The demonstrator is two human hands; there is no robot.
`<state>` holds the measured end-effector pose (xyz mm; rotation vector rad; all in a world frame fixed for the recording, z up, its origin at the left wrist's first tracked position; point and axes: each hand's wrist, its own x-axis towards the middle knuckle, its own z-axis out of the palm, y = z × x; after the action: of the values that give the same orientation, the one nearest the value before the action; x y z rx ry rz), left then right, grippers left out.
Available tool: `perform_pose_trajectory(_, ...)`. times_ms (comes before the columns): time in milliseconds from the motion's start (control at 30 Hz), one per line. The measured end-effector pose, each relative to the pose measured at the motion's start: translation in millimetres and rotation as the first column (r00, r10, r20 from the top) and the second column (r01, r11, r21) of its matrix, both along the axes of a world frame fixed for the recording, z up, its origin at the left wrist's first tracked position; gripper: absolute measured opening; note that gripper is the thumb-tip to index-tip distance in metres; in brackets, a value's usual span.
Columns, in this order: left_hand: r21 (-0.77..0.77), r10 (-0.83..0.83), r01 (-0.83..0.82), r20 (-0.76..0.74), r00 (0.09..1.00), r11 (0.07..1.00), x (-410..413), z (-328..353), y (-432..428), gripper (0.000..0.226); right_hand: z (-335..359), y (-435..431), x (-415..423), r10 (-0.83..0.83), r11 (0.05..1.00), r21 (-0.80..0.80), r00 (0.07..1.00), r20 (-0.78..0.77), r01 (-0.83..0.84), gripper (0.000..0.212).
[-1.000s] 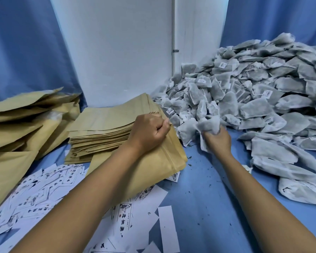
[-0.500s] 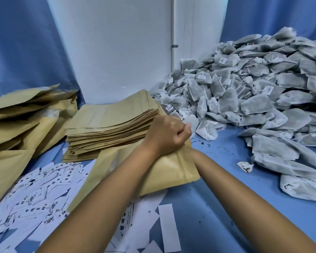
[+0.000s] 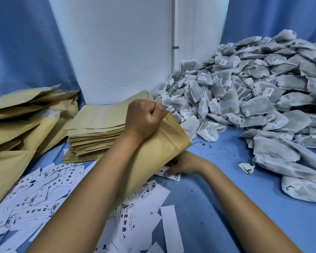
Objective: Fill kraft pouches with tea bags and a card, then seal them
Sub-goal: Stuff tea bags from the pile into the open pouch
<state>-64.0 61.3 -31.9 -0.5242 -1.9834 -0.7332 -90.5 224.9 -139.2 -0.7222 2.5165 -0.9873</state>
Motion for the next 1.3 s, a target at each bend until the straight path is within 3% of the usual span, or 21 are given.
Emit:
perform_pose_trajectory(67,-0.033,-0.012,0.012,-0.012,1.000,0.999,1,-2,4,0.039,-12,-16,0,-0.042,0.994,0.097,0.999,-0.022,0.044,0.061)
perform_pose_trajectory(100,-0.042,-0.016,0.016,-0.010,1.000,0.999,1,-3,5,0.039,-15,-20,-2,-0.048,0.981,0.186,0.997,-0.066,0.060,0.058)
perform_pose_trajectory(200,-0.039,-0.038,0.038,0.003,0.999,0.998,4,-4,5,0.040,-8,-13,-7,-0.026,0.966,0.250,0.988,-0.155,0.064,0.012)
perform_pose_trajectory(267,-0.035,-0.045,0.045,-0.003,0.999,0.998,4,-5,3,0.041,8,4,-11,-0.164,0.986,-0.027,0.968,-0.188,0.161,0.030)
perform_pose_trajectory(300,-0.029,-0.040,0.039,-0.004,0.999,0.999,4,-4,2,0.041,18,12,-12,-0.301,0.935,-0.255,0.932,-0.203,0.246,0.035)
perform_pose_trajectory(367,-0.019,-0.034,0.034,0.006,0.999,0.999,3,-3,3,0.041,40,26,-9,-0.551,0.636,-0.721,0.816,-0.174,0.275,0.031)
perform_pose_trajectory(400,-0.015,-0.042,0.042,0.015,0.999,0.999,2,-4,5,0.041,51,30,-6,-0.594,0.502,-0.835,0.792,-0.143,0.225,0.027)
perform_pose_trajectory(433,-0.008,-0.054,0.054,0.027,0.998,0.999,1,-5,6,0.042,59,31,-2,-0.589,0.454,-0.880,0.789,-0.176,0.143,0.023)
perform_pose_trajectory(467,0.001,-0.066,0.066,0.039,0.997,0.998,-1,-6,8,0.044,67,28,3,-0.555,0.499,-0.862,0.798,-0.233,0.095,0.020)
perform_pose_trajectory(567,0.012,-0.100,0.099,0.069,0.993,0.995,-3,-7,17,0.052,83,-4,7,-0.280,0.855,-0.512,0.903,-0.327,0.080,0.030)
perform_pose_trajectory(600,-0.007,-0.107,0.108,0.061,0.992,0.994,-3,-7,21,0.052,91,-19,12,-0.246,0.914,-0.390,0.915,-0.320,0.109,0.041)
perform_pose_trajectory(633,-0.037,-0.113,0.115,0.053,0.992,0.993,-2,-8,25,0.051,90,-23,15,-0.138,0.937,-0.350,0.910,-0.391,-0.009,0.045)
perform_pose_trajectory(700,-0.099,-0.114,0.119,0.062,0.992,0.988,1,-9,29,0.048,86,-38,7,-0.105,0.918,-0.389,0.895,-0.435,-0.082,0.042)
perform_pose_trajectory(733,-0.122,-0.109,0.117,0.065,0.992,0.986,2,-11,27,0.046,92,-40,12,-0.003,0.919,-0.386,0.981,-0.192,-0.073,0.029)
perform_pose_trajectory(767,-0.133,-0.101,0.109,0.067,0.993,0.985,3,-14,24,0.046,86,-36,12,0.057,0.902,-0.430,0.998,0.040,-0.035,0.016)
perform_pose_trajectory(833,-0.114,-0.080,0.088,0.071,0.994,0.990,4,-16,14,0.048,87,-13,13,0.207,0.949,-0.250,0.978,0.036,-0.192,0.011)
perform_pose_trajectory(967,-0.006,-0.061,0.061,0.012,0.998,0.998,3,-9,1,0.040,97,25,4,0.083,0.831,-0.556,0.994,0.070,-0.030,0.021)
perform_pose_trajectory(1033,0.041,-0.060,0.060,0.015,0.998,0.997,2,-5,1,0.040,98,30,5,0.088,0.796,-0.604,0.995,0.045,-0.043,0.017)
perform_pose_trajectory(1100,0.083,-0.072,0.071,0.012,0.997,0.994,2,-4,2,0.041,96,21,13,0.102,0.848,-0.525,0.995,0.012,-0.081,0.019)
perform_pose_trajectory(1200,0.057,-0.130,0.131,-0.022,0.991,0.990,4,-3,12,0.043,93,-2,28,0.175,0.960,-0.206,0.981,-0.081,-0.188,0.021)
perform_pose_trajectory(1300,-0.018,-0.148,0.148,-0.028,0.989,0.989,7,-6,13,0.040,90,-11,28,0.288,0.948,-0.113,0.954,-0.087,-0.297,0.017)
